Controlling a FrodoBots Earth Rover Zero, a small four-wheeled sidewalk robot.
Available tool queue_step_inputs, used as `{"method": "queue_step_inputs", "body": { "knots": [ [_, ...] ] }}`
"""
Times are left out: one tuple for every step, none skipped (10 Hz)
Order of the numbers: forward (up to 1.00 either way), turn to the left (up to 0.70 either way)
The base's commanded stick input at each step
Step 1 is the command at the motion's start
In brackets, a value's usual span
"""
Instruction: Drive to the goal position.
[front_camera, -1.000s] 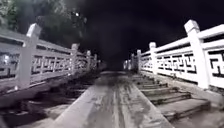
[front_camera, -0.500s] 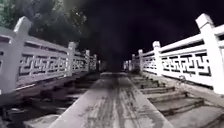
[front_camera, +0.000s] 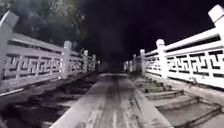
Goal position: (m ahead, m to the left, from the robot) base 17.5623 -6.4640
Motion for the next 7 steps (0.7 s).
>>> {"method": "queue_step_inputs", "body": {
  "knots": [
    [0.7,0.0],
    [0.7,0.0],
    [0.7,0.0],
    [0.7,0.0],
    [0.7,0.0],
    [0.7,0.0],
    [0.7,0.0]
  ]
}}
